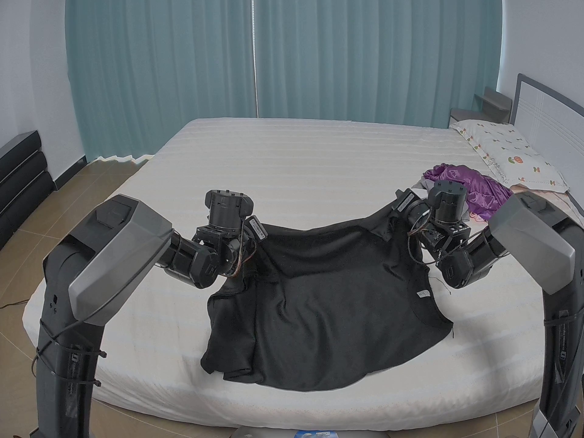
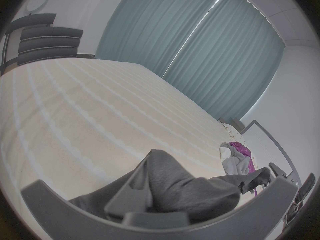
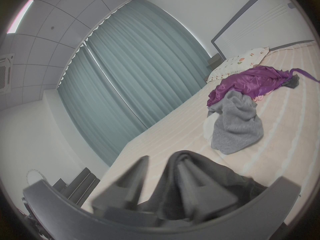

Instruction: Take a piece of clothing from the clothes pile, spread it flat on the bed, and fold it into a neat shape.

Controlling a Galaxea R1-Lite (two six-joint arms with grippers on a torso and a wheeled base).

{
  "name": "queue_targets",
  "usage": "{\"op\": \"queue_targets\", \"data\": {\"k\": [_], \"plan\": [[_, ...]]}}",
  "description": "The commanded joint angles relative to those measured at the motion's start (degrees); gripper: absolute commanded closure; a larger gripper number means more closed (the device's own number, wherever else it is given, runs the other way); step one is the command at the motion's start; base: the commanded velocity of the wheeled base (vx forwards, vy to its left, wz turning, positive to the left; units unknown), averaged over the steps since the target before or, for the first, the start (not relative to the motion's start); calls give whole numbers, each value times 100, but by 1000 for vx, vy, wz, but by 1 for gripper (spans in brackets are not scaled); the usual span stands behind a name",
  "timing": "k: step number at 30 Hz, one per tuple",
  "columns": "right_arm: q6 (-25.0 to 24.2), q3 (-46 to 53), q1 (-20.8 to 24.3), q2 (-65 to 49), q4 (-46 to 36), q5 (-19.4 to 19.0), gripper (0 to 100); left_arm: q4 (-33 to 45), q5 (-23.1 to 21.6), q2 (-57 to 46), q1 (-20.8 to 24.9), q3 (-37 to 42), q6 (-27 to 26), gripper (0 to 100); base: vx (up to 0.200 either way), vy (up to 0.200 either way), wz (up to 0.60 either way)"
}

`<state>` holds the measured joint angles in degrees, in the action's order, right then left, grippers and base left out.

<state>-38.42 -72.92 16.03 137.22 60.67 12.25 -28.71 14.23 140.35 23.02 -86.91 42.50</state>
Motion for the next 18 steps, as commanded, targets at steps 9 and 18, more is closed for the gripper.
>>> {"op": "queue_targets", "data": {"k": [9, 18], "plan": [[-113, -1075, -188, 886, 217, 621, 0, -232, 370, 520, -113, -424, 215, 0, 0, 0, 0], [-200, -460, -258, 780, 24, 533, 0, -390, 405, 555, -219, -344, 127, 0, 0, 0, 0]]}}
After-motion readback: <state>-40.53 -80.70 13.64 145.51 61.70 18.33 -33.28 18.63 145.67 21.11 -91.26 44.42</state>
